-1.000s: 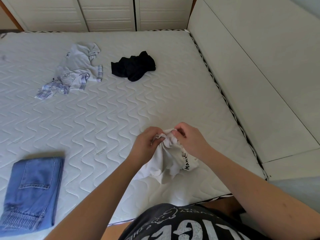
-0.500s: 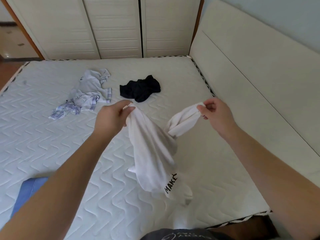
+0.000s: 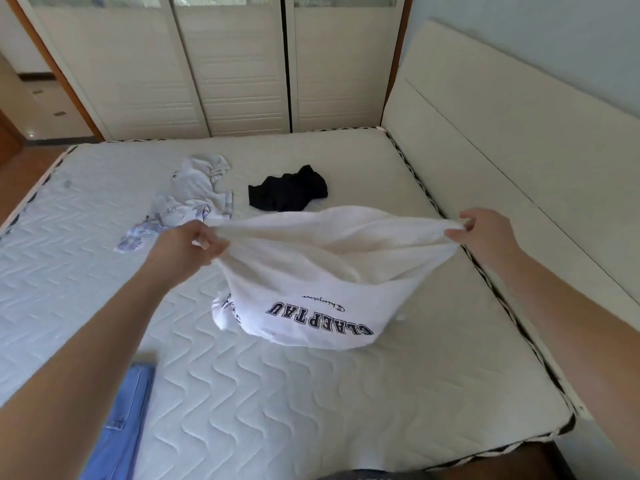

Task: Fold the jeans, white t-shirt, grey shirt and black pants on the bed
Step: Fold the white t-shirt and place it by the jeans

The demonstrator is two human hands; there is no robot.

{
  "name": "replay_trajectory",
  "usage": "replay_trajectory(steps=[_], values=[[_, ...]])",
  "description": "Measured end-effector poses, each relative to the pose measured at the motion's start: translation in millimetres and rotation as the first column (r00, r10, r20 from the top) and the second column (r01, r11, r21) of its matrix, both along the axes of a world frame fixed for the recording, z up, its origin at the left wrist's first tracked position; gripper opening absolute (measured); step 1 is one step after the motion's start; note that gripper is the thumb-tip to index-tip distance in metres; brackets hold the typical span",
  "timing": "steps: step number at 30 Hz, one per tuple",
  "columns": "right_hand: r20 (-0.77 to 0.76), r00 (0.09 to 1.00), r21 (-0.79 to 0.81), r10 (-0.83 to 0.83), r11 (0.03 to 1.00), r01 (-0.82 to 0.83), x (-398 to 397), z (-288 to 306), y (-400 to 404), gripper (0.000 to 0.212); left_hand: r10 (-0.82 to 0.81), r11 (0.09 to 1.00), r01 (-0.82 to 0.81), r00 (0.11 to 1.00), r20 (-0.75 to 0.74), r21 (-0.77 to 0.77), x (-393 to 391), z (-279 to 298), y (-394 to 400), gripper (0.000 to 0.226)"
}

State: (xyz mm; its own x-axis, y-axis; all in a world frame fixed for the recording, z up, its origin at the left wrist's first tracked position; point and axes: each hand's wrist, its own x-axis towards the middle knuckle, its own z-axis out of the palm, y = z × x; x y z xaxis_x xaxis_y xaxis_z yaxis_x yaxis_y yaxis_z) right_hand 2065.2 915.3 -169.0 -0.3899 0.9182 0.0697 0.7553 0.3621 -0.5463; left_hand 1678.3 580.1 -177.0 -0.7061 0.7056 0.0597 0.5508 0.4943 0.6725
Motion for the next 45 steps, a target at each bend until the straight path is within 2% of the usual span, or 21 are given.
replay_trajectory(steps=[3, 7, 9, 12, 14, 19, 23, 26, 28, 30, 31, 32, 34, 35, 36, 37, 39, 41, 45], values=[[0.139, 0.990, -0.102, -0.006, 0.995, 0.020, 23.0, -55.5, -24.3, 0.024, 0.048, 0.996, -0.050, 0.998, -0.027, -0.068, 10.7, -69.1, -21.4, 0.012], [0.094, 0.986, -0.160, -0.141, 0.975, 0.155, 58.9, -120.0, -59.6, 0.012, 0.151, 0.977, -0.147, 0.989, 0.012, -0.155, 29.3, -142.3, -56.4, 0.036], [0.089, 0.975, -0.202, -0.205, 0.954, 0.219, 79.3, -144.9, -72.6, 0.010, 0.206, 0.958, -0.194, 0.978, 0.033, -0.213, 36.6, -170.3, -75.0, 0.036], [0.130, 0.959, -0.323, -0.250, 0.904, 0.279, 108.5, -172.9, -86.2, 0.009, 0.198, 0.941, -0.189, 0.980, 0.004, -0.279, 45.8, -200.2, -101.3, 0.027], [0.113, 0.963, -0.392, -0.244, 0.880, 0.269, 122.7, -187.0, -91.5, 0.008, 0.207, 0.936, -0.187, 0.978, 0.036, -0.299, 51.9, -214.5, -115.5, 0.025], [0.022, 0.989, -0.518, -0.145, 0.845, 0.135, 145.9, -210.6, -98.6, 0.030, 0.292, 0.934, -0.187, 0.890, 0.349, -0.304, 74.3, -228.2, -135.4, 0.025], [-0.060, 0.991, -0.608, -0.121, 0.792, 0.060, 154.8, -222.8, -104.1, 0.032, 0.311, 0.929, -0.191, 0.866, 0.391, -0.316, 100.9, -230.5, -146.3, 0.039], [-0.113, 0.979, -0.732, -0.171, 0.680, 0.034, 161.0, -231.3, -108.2, 0.017, 0.354, 0.934, -0.246, 0.738, 0.574, -0.260, 126.2, -237.2, -150.5, 0.037], [-0.158, 0.958, -0.758, -0.238, 0.652, 0.036, 166.6, -237.4, -110.8, 0.010, 0.424, 0.887, -0.425, 0.591, 0.686, -0.182, 144.1, -241.5, -150.0, 0.018], [-0.164, 0.939, -0.743, -0.304, 0.664, 0.085, 174.1, -244.6, -111.4, 0.009, 0.532, 0.785, -0.598, 0.514, 0.673, -0.163, 156.2, -244.5, -148.3, 0.009], [-0.156, 0.933, -0.742, -0.326, 0.661, 0.107, 178.8, -248.7, -110.2, 0.009, 0.573, 0.745, -0.645, 0.490, 0.657, -0.168, 161.1, -247.5, -147.7, 0.013], [-0.132, 0.934, -0.750, -0.333, 0.649, 0.125, 183.5, -253.0, -108.7, 0.019, 0.602, 0.719, -0.670, 0.467, 0.647, -0.185, 165.5, -250.3, -148.2, 0.020], [-0.032, 0.933, -0.807, -0.357, 0.560, 0.187, 192.0, -260.4, -105.0, 0.046, 0.662, 0.684, -0.681, 0.429, 0.614, -0.261, 174.8, -253.2, -151.9, 0.029], [0.031, 0.926, -0.843, -0.376, 0.488, 0.226, 194.6, -262.6, -103.3, 0.050, 0.701, 0.666, -0.671, 0.414, 0.580, -0.326, 179.8, -254.4, -154.2, 0.021], [0.085, 0.920, -0.872, -0.383, 0.419, 0.254, 196.3, -264.3, -101.9, 0.048, 0.732, 0.650, -0.655, 0.404, 0.549, -0.386, 183.9, -254.8, -157.6, 0.016], [0.131, 0.917, -0.893, -0.377, 0.357, 0.275, 197.0, -265.1, -101.0, 0.043, 0.758, 0.633, -0.638, 0.393, 0.521, -0.439, 187.4, -257.1, -160.3, 0.021], [0.186, 0.913, -0.918, -0.363, 0.266, 0.293, 195.7, -265.9, -99.9, 0.037, 0.755, 0.615, -0.629, 0.298, 0.583, -0.476, 194.8, -257.0, -160.9, 0.022], [0.168, 0.903, -0.937, -0.395, 0.221, 0.271, 188.5, -264.4, -98.9, 0.037, 0.728, 0.626, -0.614, 0.241, 0.642, -0.480, 198.0, -254.0, -153.9, 0.018], [0.038, 0.889, -0.963, -0.456, 0.220, 0.154, 139.9, -257.8, -94.6, 0.039, 0.639, 0.709, -0.569, 0.267, 0.721, -0.417, 177.3, -238.0, -114.2, 0.016]])
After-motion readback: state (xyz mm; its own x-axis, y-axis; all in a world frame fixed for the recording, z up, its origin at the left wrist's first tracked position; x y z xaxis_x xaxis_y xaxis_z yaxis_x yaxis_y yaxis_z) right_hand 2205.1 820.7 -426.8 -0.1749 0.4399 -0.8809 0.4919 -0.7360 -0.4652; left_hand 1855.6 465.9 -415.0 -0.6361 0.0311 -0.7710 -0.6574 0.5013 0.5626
